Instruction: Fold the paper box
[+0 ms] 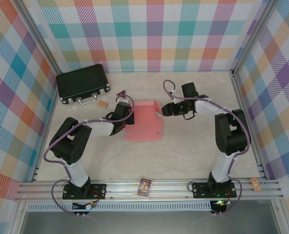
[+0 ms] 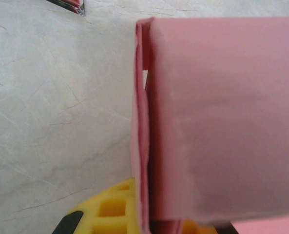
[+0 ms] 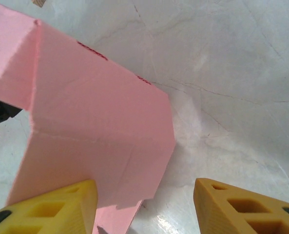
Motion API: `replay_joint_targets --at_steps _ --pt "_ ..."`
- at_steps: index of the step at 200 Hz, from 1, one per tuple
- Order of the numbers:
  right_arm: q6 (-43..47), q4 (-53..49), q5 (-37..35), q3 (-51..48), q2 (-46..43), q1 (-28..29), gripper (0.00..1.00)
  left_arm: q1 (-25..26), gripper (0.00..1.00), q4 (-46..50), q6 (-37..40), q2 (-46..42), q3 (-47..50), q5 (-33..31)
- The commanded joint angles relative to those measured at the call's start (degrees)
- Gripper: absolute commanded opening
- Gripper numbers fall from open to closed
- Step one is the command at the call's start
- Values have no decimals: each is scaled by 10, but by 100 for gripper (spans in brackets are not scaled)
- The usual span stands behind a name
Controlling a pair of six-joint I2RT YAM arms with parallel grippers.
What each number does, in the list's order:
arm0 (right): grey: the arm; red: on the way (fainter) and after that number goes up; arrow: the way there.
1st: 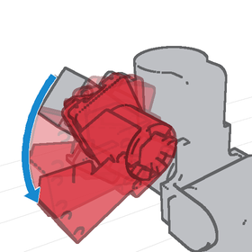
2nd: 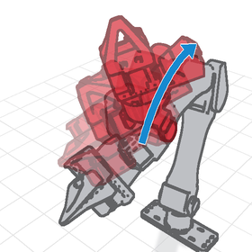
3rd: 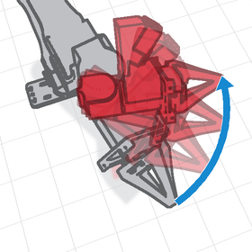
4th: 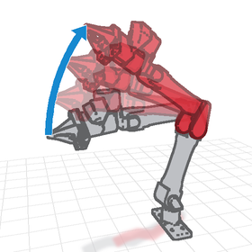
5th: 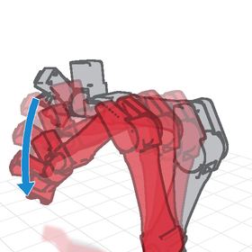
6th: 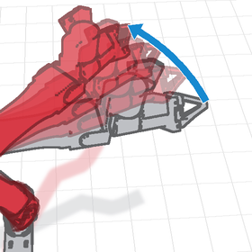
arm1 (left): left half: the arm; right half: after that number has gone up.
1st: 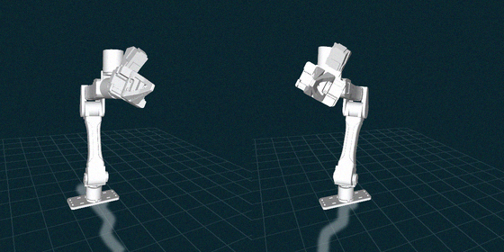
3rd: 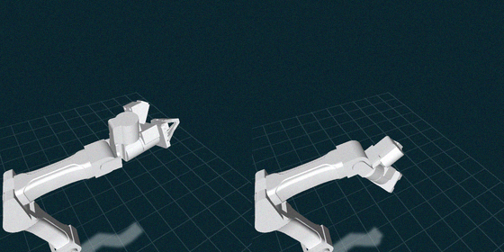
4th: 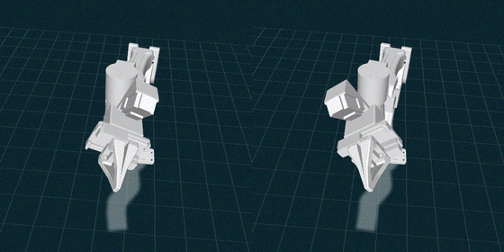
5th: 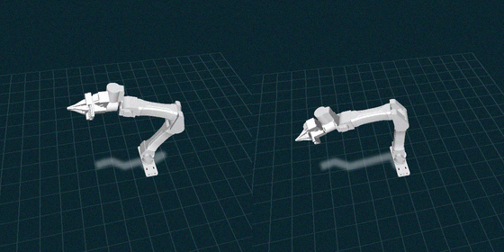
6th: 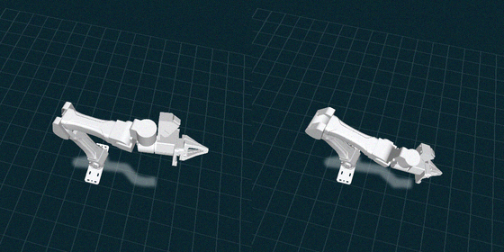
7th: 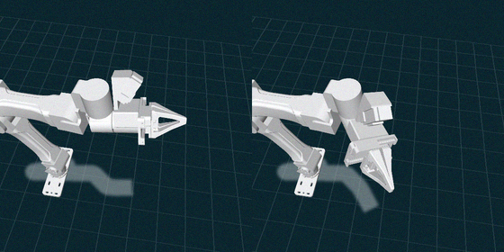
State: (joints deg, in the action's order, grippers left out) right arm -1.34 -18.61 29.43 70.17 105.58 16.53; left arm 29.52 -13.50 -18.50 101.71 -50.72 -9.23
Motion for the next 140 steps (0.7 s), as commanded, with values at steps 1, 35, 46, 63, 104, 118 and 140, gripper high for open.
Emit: replay_joint_targets --at_steps 1,35,46,63,104,118,140 --pt "-26 36 29 -13 3 -3 55 -2 1 32 -9 -15 -10 39" --pt "-25 31 42 13 18 -4 53 -8 1 50 -7 -21 -23 71" --pt "-21 17 48 31 21 -3 53 -9 1 64 -5 -20 -34 78" --pt "-19 -5 53 56 28 -3 52 -9 1 79 -3 -17 -44 83" --pt "-15 -34 68 80 46 1 50 -9 1 86 -4 -10 -54 97" --pt "-10 -40 67 79 47 6 50 -9 1 89 -5 -9 -59 102" --pt "4 -53 60 81 51 15 51 -9 1 91 -7 -6 -63 106"
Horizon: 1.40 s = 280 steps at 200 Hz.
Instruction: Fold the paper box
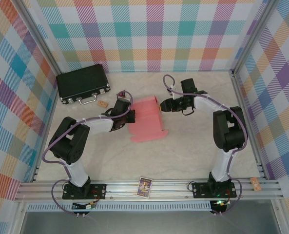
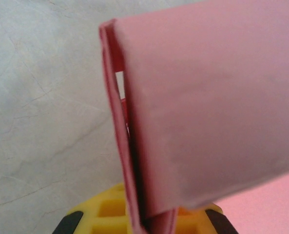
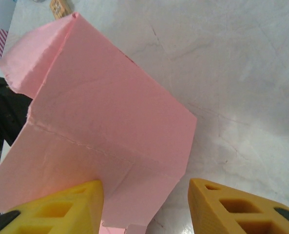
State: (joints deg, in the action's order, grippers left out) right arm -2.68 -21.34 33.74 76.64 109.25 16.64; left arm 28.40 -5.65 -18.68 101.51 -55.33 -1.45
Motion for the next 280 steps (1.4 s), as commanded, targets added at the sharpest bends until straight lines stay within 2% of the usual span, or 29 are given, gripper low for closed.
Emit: replay_joint_targets --at_steps 1,85,115,138,166,205,259,280 --pt "18 -27 17 16 15 14 51 2 1 13 -6 -5 -17 29" --pt "1 0 -15 22 26 45 51 2 2 10 -10 5 -23 44" --pt "-26 43 -91 -18 -10 45 55 2 2 14 -7 3 -18 32" --pt "-42 61 -146 -58 -47 30 58 2 2 24 3 -1 -18 27" --pt "-65 82 -156 -112 -94 -7 59 2 2 34 17 -3 -20 23" --pt "-73 91 -124 -172 -150 -22 61 2 1 43 27 -5 -21 22" --pt "-102 145 -10 -247 -212 -17 59 2 1 51 26 -3 -27 21" --pt "-114 160 -54 -274 -235 1 62 2 1 54 22 -2 -29 17"
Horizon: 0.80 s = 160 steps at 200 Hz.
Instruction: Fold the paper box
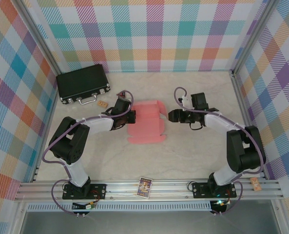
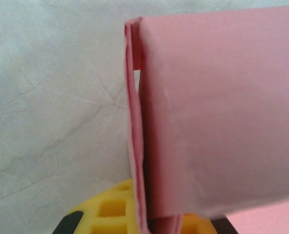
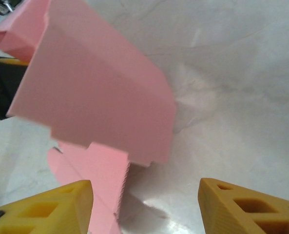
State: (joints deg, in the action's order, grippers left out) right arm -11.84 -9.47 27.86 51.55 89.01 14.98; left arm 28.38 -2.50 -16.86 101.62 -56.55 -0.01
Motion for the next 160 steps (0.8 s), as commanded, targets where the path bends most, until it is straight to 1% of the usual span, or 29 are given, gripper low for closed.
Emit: replay_joint_targets --at_steps 1,22,32,60,86,114,127,160 --pt "-23 42 2 -25 -33 19 62 3 1 22 4 -3 -17 2" --pt "-41 69 -62 -62 -46 29 63 3 2 20 2 -2 -17 3" --pt "-49 80 -74 -77 -50 31 60 3 1 21 2 -3 -19 3" --pt "-57 111 -42 -99 -59 37 49 3 1 25 1 -3 -20 5" --pt "-59 141 -29 -109 -72 53 35 3 1 27 2 -5 -19 4" --pt "-75 186 12 -109 -66 63 19 3 1 28 1 -5 -20 5" --pt "-83 195 8 -106 -56 70 16 3 1 28 1 -5 -20 4" --pt "-94 204 -23 -103 -21 88 12 3 1 32 1 -2 -24 5"
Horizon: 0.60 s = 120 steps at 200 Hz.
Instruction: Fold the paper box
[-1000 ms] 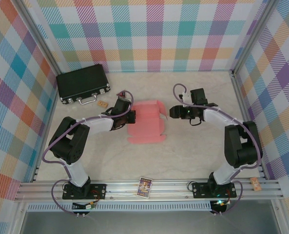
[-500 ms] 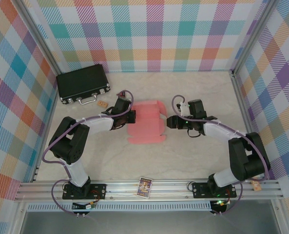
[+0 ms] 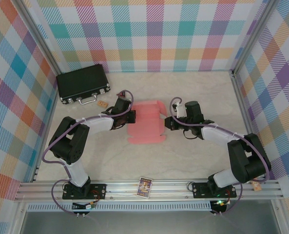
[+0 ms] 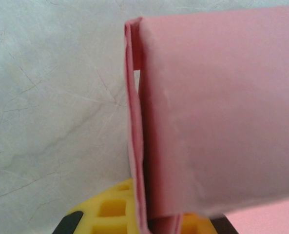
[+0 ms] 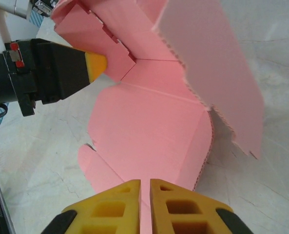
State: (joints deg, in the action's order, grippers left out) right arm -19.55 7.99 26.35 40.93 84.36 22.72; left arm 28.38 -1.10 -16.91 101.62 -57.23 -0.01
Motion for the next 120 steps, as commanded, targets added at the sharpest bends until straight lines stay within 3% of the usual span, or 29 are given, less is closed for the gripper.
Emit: replay_joint_targets --at_steps 1,120 --pt "-17 30 -10 2 26 11 12 3 1 18 1 -1 -17 5" --pt "-62 80 -170 -56 78 47 6 3 0 14 -7 10 -18 5"
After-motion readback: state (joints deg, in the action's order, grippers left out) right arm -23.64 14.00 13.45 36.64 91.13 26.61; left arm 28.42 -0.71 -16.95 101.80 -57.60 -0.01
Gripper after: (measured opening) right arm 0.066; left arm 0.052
